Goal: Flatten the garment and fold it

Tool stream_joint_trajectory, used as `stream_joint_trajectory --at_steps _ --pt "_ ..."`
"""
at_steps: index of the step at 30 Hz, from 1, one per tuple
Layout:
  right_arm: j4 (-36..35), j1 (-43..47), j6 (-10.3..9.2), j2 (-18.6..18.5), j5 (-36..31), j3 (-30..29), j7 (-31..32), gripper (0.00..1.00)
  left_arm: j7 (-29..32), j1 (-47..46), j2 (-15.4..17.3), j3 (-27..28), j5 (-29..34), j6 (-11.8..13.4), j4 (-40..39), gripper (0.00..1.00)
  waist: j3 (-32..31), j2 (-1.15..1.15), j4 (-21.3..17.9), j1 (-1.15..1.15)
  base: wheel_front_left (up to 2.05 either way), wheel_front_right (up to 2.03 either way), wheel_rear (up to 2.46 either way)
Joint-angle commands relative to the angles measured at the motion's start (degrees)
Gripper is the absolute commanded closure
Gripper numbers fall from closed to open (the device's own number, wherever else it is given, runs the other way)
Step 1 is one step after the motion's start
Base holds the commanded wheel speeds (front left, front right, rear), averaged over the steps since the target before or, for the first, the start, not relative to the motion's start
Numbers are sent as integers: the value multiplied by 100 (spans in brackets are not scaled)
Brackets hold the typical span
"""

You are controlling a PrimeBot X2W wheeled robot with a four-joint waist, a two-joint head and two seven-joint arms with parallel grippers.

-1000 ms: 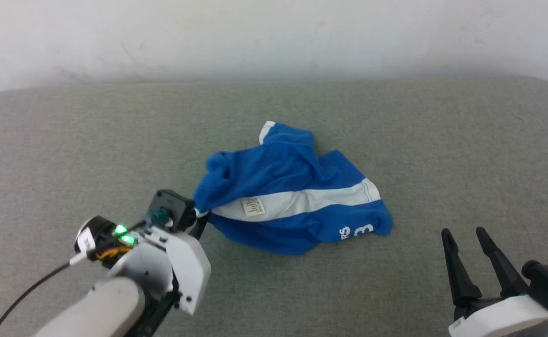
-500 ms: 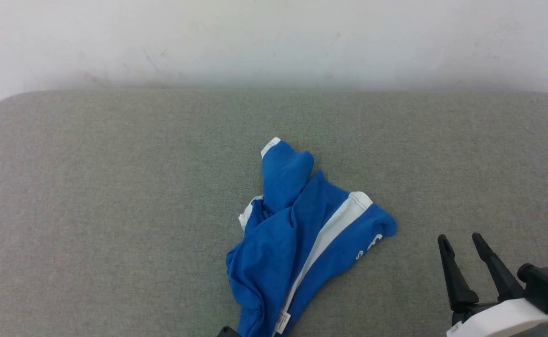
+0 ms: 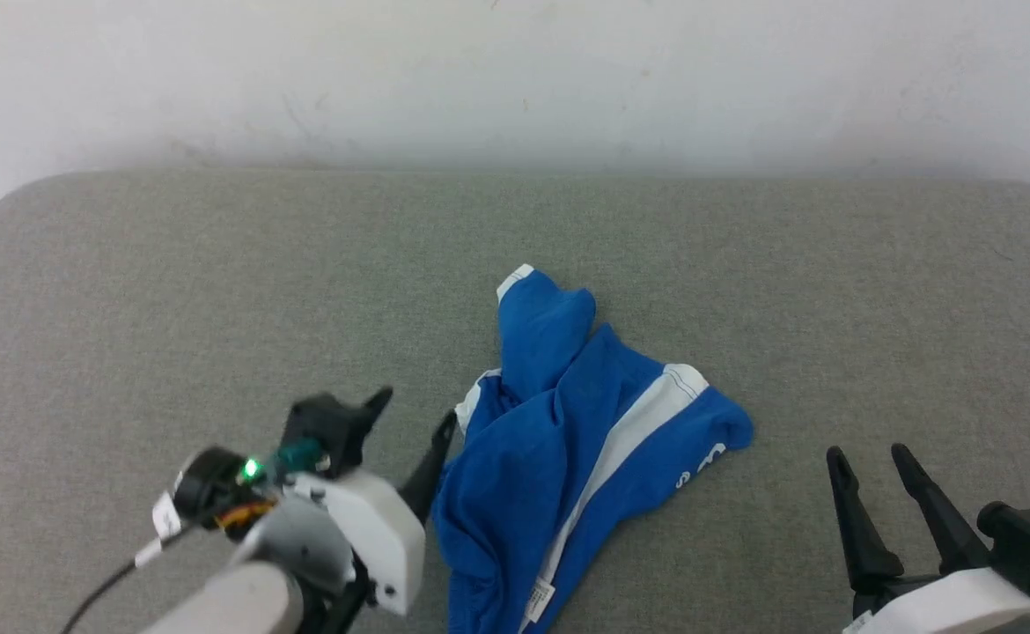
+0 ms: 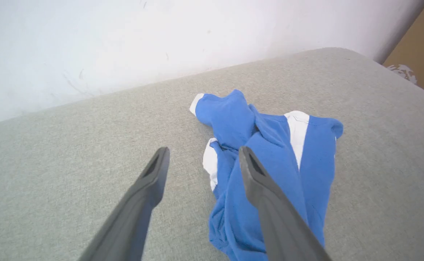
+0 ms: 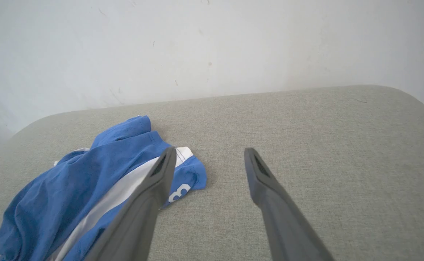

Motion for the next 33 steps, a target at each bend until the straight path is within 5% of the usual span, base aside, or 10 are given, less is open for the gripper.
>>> stream_joint_trajectory --at_steps 1,11,18,21,33 --pt "-30 -72 -5 14 23 30 -19 0 25 -179 -30 22 -41 -106 143 0 76 0 -43 0 0 0 0" --pt "44 -363 -5 14 -12 146 -67 0 722 -1581 -951 -373 -544 -1456 2588 0 463 0 -357 0 0 0 0" --pt "219 -447 -5 14 28 195 -163 0 1503 -2089 -1211 -832 -434 -1824 4065 0 546 0 -501 0 0 0 0" --pt "274 -461 -5 14 40 206 -194 0 1958 -2186 -1303 -1024 -480 -2021 4432 100 556 0 -525 0 0 0 0" --pt "400 -632 -5 14 98 339 -280 0 950 -3619 -1185 -201 -383 -1736 4852 100 795 0 -729 0 0 0 0"
